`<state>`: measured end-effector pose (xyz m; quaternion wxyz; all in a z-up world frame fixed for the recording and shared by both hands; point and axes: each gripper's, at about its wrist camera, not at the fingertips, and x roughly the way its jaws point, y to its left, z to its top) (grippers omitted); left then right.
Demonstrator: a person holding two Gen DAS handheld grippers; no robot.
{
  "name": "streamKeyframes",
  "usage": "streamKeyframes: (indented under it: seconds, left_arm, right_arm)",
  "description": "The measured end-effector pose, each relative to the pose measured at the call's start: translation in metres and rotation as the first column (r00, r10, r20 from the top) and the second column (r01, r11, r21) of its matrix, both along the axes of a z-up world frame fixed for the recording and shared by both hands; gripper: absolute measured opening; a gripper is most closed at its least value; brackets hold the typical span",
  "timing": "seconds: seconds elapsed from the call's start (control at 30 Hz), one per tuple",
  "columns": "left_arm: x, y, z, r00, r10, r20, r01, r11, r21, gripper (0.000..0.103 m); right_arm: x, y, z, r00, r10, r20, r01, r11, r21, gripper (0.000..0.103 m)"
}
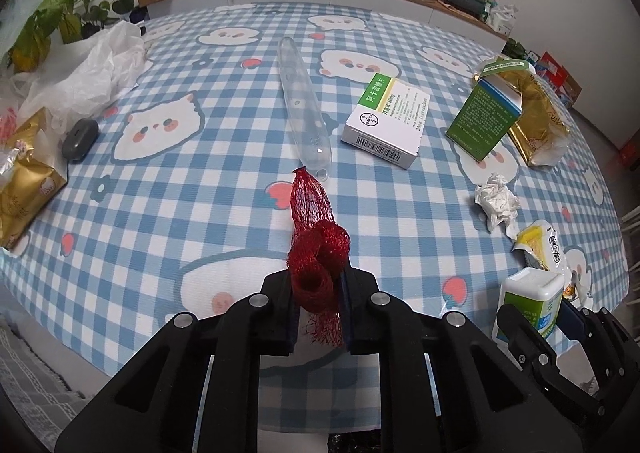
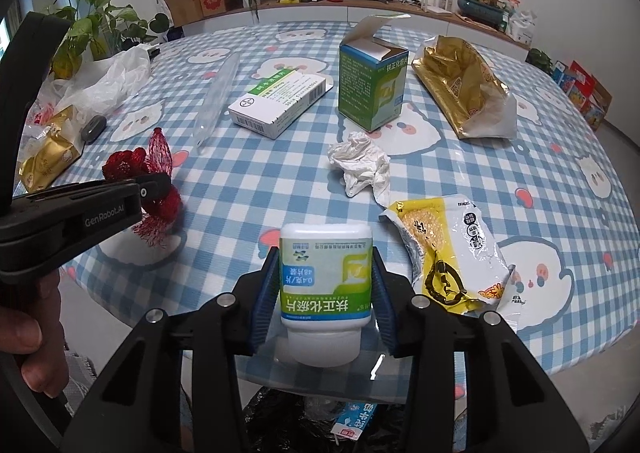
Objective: Collect trash
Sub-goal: 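Carry the red net bag and white bottle with both tools over the bin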
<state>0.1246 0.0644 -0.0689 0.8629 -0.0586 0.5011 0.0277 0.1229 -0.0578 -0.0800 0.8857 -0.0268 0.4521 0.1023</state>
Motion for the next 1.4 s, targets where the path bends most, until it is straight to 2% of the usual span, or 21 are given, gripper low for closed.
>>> streamKeyframes:
  seconds: [0.2,0.53,0.73,0.9,1.13,1.4]
  left_arm:
    - [-0.022,0.002,0.012,1.0,0.0,0.018,0.0,1.0,0.003,0.015]
    - [-0.086,0.009,0.032,0.999,0.022,0.047,-0.022,1.0,0.012,0.015]
    - [-0.129,0.012,0.032,0.998,0.046,0.051,-0.046,0.999,-0.009,0.015]
    - [-0.166,0.011,0.028,0.997,0.065,0.051,-0.064,0.998,-0.016,0.015]
    - [-0.205,0.005,0.01,0.996,0.081,0.028,-0.08,0.997,-0.024,0.015]
    - [-0.228,-0.013,-0.039,0.997,0.073,-0.032,-0.073,0.997,-0.008,0.015]
  right_arm:
    - [-0.013,-0.001,0.011,1.0,0.007,0.022,-0.007,1.0,0.007,0.04]
    - [-0.054,-0.009,0.034,0.999,0.006,0.047,-0.007,0.999,0.037,0.04]
    - [-0.085,-0.012,0.054,0.997,0.011,0.08,-0.015,0.999,0.046,0.04]
    - [-0.114,-0.019,0.058,0.996,0.011,0.086,-0.016,0.999,0.05,0.04]
    - [-0.144,-0.026,0.048,0.997,0.004,0.078,-0.007,0.999,0.041,0.04]
    - [-0.162,-0.028,0.009,1.0,-0.005,0.023,0.005,1.0,0.022,0.04]
